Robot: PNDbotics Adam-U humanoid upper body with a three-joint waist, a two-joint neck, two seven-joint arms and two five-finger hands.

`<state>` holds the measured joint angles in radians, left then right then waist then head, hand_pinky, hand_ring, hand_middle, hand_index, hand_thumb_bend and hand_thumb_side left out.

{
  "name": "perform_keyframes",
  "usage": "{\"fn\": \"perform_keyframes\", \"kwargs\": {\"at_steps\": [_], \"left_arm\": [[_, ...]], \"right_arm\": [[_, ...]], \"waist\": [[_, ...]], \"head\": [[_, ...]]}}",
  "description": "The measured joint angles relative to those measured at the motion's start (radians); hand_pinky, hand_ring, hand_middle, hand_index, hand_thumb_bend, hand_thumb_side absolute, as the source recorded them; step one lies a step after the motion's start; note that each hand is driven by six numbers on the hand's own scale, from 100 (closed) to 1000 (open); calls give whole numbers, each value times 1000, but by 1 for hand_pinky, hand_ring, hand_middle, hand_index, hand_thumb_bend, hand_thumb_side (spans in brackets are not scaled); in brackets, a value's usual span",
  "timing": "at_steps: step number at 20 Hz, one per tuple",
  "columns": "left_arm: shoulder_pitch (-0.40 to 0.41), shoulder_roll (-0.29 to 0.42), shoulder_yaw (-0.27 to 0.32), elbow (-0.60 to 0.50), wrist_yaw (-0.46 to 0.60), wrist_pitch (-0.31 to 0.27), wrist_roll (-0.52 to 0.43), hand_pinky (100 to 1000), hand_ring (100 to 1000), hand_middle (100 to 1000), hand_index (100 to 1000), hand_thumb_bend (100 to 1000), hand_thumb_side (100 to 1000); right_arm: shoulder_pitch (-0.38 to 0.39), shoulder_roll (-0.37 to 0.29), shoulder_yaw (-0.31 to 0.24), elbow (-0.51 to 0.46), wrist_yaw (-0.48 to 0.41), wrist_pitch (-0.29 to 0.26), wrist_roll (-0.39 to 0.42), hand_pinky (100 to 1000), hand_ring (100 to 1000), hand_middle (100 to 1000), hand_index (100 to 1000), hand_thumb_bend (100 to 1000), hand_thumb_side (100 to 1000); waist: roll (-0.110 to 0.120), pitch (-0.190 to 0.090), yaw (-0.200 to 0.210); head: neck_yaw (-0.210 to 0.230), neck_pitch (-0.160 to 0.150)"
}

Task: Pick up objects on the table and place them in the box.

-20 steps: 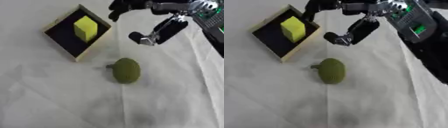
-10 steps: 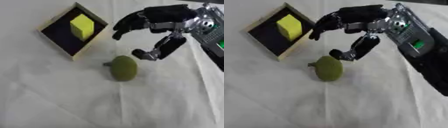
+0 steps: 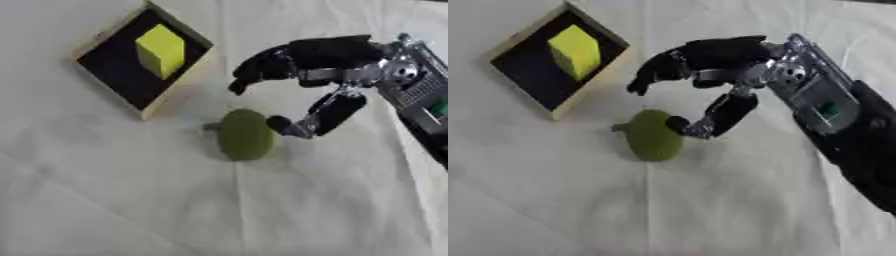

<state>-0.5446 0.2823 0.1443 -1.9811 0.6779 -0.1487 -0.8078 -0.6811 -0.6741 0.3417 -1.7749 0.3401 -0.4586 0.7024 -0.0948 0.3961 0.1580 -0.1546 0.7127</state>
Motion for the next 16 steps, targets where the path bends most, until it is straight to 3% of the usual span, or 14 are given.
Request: {"fn": "perform_keyframes", "kwargs": {"at_steps": [16], "left_arm": [[-6,0,1,0,0,4,-15,831,634,684,802,100,672]], "right_arm": [[27,59,-21,75,187,-42,-42,938,948,797,967,100,347]], "waist": [[2,22,8]], "head": [[3,-6]]}}
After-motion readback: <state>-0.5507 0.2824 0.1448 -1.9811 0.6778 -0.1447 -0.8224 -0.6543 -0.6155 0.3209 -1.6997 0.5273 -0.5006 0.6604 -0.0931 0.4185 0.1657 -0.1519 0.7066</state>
